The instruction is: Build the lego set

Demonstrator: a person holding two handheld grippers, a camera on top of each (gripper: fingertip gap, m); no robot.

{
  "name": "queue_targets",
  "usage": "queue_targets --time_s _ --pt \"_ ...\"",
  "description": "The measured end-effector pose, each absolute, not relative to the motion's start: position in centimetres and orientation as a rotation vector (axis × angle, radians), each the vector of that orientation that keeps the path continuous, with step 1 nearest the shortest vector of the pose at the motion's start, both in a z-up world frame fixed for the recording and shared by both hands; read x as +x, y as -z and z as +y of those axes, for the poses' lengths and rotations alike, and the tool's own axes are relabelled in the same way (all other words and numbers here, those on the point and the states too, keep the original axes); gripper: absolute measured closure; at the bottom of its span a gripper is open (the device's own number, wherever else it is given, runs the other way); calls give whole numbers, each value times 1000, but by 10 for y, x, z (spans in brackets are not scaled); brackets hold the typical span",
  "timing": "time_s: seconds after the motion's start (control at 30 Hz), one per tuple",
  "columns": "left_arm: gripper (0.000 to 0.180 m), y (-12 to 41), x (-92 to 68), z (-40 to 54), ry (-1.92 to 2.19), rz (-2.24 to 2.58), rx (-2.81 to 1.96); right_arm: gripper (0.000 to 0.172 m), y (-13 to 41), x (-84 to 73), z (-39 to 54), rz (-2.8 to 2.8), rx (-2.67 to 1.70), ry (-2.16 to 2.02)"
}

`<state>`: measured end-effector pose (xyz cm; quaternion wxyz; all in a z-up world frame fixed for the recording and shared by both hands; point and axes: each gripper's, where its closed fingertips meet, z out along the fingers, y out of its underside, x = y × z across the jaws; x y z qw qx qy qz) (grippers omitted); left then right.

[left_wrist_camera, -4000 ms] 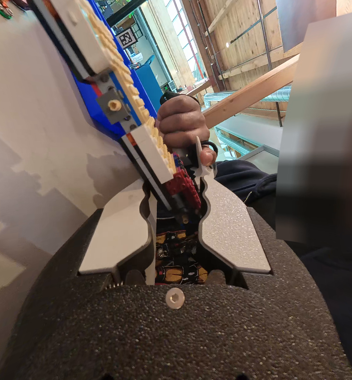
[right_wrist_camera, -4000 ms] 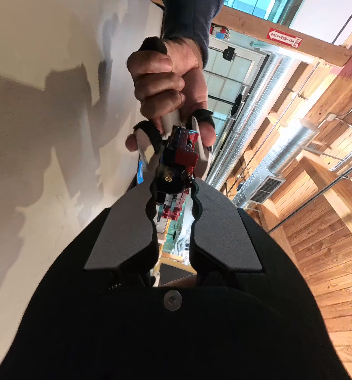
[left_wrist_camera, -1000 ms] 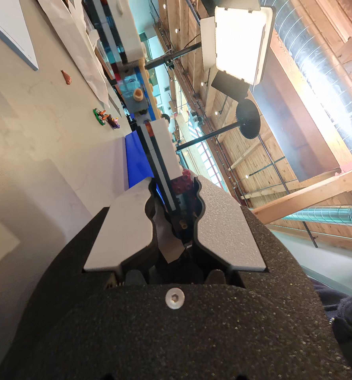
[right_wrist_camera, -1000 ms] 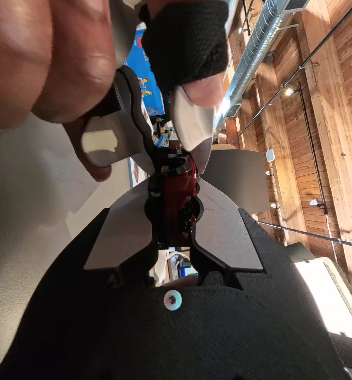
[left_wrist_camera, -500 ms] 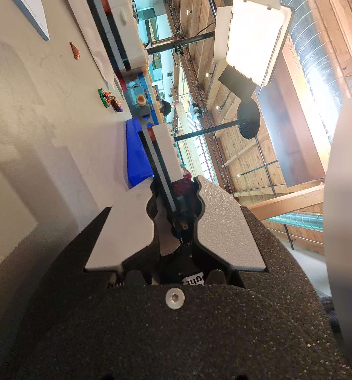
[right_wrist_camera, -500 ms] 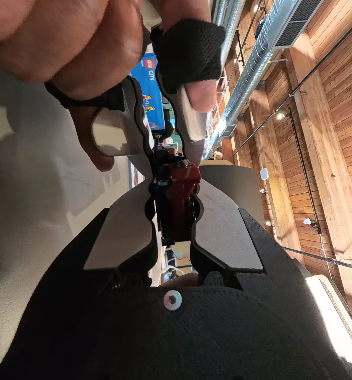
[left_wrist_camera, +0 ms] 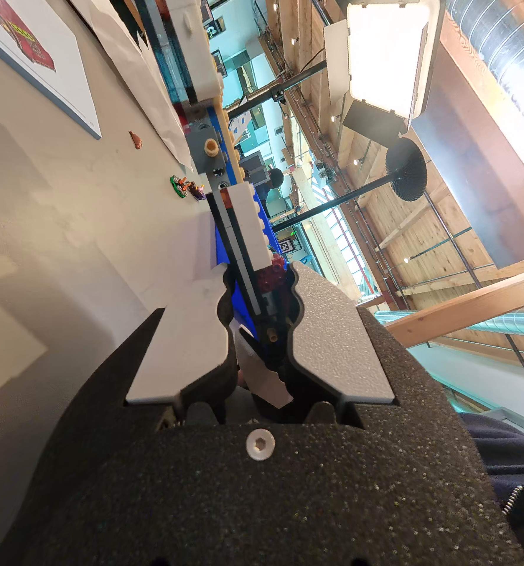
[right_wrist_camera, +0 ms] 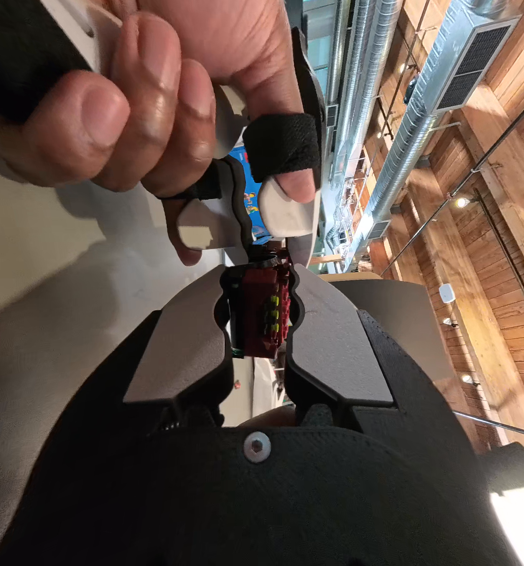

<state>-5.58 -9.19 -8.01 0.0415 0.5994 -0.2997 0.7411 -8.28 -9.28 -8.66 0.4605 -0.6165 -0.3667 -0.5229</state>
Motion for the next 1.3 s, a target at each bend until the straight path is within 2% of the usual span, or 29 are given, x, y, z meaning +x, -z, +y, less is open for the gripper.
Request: queue_targets --time_s 0.8,1.3 --pt "148 81 -54 -95 -2242 -855 1868 135 87 -86 -92 -933 -1539 1204" --pt "148 86 -53 -89 -2242 -662 1778 133 88 -66 -102 -806 -1624 1347"
